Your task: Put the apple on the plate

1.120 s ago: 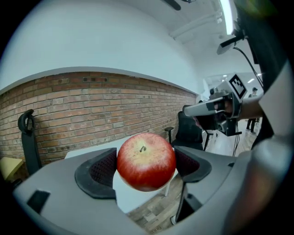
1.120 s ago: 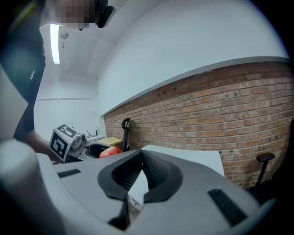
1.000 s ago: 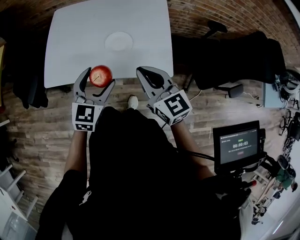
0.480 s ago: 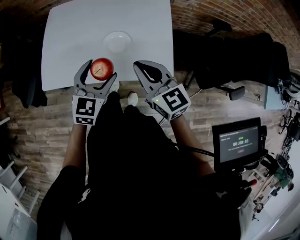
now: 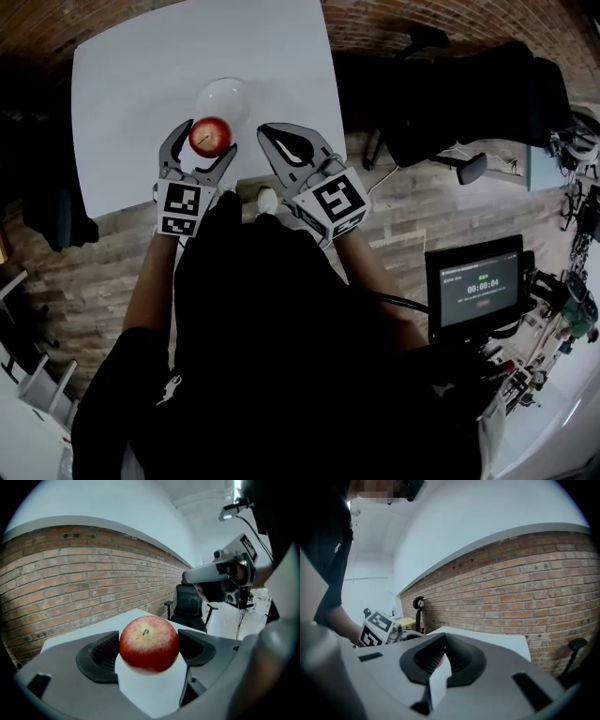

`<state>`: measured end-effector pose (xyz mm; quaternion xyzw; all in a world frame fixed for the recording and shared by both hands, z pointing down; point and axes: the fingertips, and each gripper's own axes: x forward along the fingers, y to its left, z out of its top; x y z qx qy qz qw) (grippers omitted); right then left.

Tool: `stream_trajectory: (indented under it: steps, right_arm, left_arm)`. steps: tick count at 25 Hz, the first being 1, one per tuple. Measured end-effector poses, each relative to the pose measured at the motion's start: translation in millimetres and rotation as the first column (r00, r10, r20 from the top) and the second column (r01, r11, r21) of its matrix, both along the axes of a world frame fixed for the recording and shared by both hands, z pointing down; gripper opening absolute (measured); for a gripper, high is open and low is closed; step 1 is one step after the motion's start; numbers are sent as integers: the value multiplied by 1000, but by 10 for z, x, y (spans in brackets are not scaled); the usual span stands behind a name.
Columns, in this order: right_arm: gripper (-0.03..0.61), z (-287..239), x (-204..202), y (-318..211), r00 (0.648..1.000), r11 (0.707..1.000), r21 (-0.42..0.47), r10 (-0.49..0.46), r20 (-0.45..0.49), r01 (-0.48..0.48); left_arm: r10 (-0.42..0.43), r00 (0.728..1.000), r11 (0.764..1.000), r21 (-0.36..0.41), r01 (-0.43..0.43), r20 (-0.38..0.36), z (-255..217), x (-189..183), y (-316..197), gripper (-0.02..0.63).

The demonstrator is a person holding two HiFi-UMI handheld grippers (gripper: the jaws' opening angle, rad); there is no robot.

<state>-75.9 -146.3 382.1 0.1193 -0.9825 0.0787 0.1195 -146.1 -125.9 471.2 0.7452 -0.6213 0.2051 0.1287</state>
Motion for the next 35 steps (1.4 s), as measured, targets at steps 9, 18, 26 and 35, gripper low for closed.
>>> stream_trajectory:
  steps: [9,18,26,35]
  right_arm:
    - [3,218,1,-233,992,995,-11,102,-75,-103]
    - [3,344,193,-353,969,977,-38,201,-144,-209]
    - [3,388,224,-380,957,967,-60,236,-167,-249]
    - [3,423,282,-423,949,961,-62,253,-186,-269]
  left_arm:
    - [93,995,994,-54,-92,28,669,-49,-506,396]
    - [163,986,983,-91,-160,34,1165,15,-739,397]
    - [180,983,978,-110,-175,38,1268,-19,-843,397]
    - [188,982,978,-98,-184,32,1410,27,-899,397]
